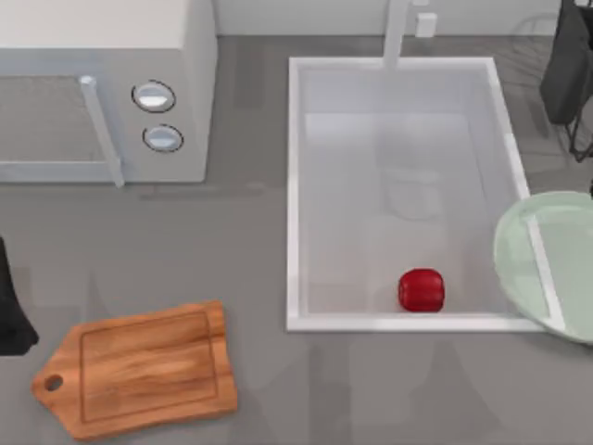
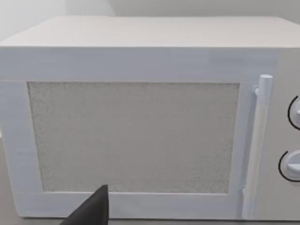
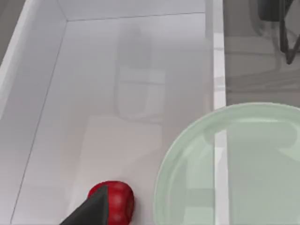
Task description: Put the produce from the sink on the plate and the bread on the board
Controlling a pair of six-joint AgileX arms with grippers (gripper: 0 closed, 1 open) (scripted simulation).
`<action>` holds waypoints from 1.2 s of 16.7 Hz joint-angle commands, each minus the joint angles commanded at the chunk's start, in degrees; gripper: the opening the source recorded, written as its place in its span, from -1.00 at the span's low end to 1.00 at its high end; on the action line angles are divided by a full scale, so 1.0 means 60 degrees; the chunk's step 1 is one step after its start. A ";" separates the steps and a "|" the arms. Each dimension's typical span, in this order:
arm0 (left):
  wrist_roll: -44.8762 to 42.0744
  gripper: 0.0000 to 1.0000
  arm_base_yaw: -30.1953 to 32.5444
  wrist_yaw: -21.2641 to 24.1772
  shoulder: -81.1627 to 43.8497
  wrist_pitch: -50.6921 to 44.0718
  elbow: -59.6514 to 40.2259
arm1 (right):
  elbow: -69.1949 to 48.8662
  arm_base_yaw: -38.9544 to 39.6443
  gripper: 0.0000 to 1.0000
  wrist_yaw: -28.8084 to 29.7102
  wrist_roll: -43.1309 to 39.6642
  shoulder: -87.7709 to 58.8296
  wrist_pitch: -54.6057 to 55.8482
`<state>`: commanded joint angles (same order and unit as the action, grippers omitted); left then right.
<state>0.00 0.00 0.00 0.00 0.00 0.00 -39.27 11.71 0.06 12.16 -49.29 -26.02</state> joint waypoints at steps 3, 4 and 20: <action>0.0000 1.00 0.0000 0.0000 0.0000 0.0000 0.0000 | -0.2292 0.0679 1.00 0.0003 0.0705 -0.3106 -0.1508; 0.0000 1.00 0.0000 0.0000 0.0000 0.0000 0.0000 | -0.3040 0.0901 1.00 0.0004 0.0935 -0.4134 -0.2001; 0.0000 1.00 0.0000 0.0000 0.0000 0.0000 0.0000 | -0.8771 0.2602 1.00 0.0013 0.2701 -1.1986 -0.5779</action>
<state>0.00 0.00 0.00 0.00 0.00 0.00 -91.90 27.32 0.13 28.37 -121.20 -60.69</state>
